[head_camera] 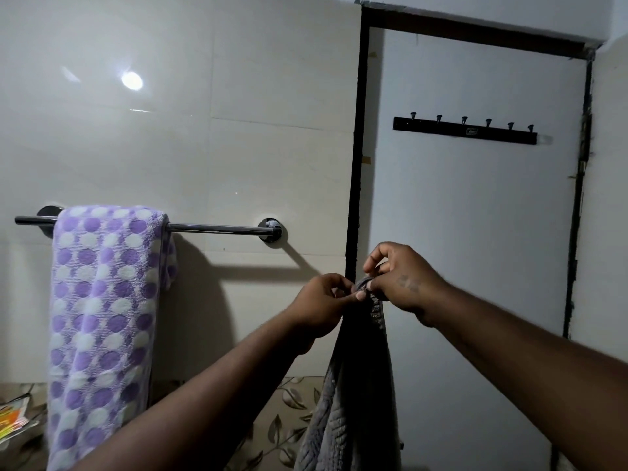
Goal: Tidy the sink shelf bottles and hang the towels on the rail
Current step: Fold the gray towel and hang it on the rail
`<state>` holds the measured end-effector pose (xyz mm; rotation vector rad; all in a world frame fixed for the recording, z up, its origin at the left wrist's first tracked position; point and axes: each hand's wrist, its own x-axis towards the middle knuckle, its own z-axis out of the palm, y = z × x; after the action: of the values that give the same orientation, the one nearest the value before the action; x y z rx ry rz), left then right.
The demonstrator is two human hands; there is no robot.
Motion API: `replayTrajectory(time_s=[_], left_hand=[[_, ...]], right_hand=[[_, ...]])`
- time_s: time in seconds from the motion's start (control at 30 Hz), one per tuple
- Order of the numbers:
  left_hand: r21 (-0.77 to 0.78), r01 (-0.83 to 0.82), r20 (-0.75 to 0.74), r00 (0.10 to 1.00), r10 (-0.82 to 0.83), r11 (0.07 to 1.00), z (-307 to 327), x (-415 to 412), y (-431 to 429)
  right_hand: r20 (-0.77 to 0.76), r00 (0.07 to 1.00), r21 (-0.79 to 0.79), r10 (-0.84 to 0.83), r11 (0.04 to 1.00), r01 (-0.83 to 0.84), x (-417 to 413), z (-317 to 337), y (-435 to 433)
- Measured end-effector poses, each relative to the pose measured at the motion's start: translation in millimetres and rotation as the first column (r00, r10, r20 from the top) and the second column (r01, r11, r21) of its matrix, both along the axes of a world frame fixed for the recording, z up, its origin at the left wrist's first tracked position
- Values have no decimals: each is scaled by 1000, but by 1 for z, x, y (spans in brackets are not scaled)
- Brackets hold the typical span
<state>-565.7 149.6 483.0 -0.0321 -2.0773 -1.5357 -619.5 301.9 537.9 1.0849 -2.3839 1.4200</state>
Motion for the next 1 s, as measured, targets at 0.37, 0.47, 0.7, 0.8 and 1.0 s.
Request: replayTrajectory(time_s=[0.37, 0.47, 0.7, 0.8, 1.0], left_hand=[[-98, -283, -319, 917, 239, 954, -17, -5, 12], [-163, -398, -370, 873, 318, 903, -22, -5, 16], [-192, -403, -312, 890, 333, 895, -42, 0, 20], [-145, -345, -239, 922, 306, 927, -49, 1, 22], [87, -136, -280, 948, 155, 987, -47, 3, 23]], right_hand=[[285, 959, -67, 0, 998, 20, -5, 16, -5], [224, 974, -82, -33, 995, 53, -1, 15, -12], [159, 985, -111, -62, 991, 80, 1, 14, -15], [170, 983, -113, -63, 990, 83, 0, 15, -17], [295, 955, -120, -39, 990, 77, 1, 14, -19]])
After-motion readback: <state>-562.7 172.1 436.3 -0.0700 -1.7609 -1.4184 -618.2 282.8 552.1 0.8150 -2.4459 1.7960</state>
